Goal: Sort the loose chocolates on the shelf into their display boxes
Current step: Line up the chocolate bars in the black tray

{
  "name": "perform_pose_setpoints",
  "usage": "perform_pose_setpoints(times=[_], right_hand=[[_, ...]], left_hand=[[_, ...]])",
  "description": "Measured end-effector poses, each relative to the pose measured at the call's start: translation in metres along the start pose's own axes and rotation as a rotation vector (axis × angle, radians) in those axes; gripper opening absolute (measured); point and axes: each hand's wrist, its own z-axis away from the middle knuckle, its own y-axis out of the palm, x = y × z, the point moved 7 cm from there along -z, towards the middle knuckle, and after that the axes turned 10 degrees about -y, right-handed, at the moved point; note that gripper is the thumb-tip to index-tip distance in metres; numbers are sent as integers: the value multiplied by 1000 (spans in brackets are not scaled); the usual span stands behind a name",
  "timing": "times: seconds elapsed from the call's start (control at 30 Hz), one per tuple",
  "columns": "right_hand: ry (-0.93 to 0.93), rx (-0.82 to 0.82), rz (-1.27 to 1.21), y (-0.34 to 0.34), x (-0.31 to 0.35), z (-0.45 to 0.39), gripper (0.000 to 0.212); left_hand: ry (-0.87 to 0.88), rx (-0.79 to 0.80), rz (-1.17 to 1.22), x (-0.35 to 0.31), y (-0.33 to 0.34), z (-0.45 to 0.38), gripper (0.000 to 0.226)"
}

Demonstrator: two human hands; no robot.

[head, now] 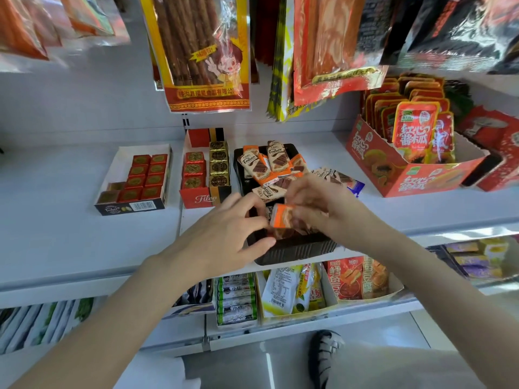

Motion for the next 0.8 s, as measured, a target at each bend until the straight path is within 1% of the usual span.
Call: perform_pose_setpoints(times=[0.1, 0.2, 0.23, 0.3, 0.37, 0.47, 0.57, 0.63, 0.67, 0.73, 0.77, 0.8], right_hand=[[-16, 38, 173, 9, -7, 6, 15], [-136, -17, 316, 10, -4, 10, 10], [-176, -29, 383, 11, -2, 11, 10], [-239, -29, 522, 13, 0, 12, 12], [-259, -17, 589, 14, 0, 12, 12], [-248, 30, 617, 14, -3, 14, 15], [-250, 116, 660, 22, 0, 15, 26], [-231, 161, 602, 22, 3, 14, 32], [-204, 139, 533, 15, 4, 13, 34], [-168, 14, 416, -7, 6, 9, 32], [-160, -43, 405, -17, 7, 8, 29], [-137, -67, 413, -23, 5, 6, 23]], left_hand=[[-8, 12, -3, 1, 1, 0, 70], [-17, 29, -16, 1, 2, 1, 71], [-18, 37, -8, 1, 3, 1, 68], [-28, 52, 26, 0, 1, 1, 55], [-41, 56, 65, 3, -1, 2, 44], [-29, 61, 90, 5, -2, 3, 45], [1, 34, 93, 7, -3, 5, 59], [2, 20, 102, 9, -4, 6, 59], [5, 13, 100, 9, -5, 7, 57], [16, 12, 84, 8, -6, 7, 56], [21, 16, 75, 7, -6, 7, 57], [28, 22, 64, 6, -5, 7, 58]])
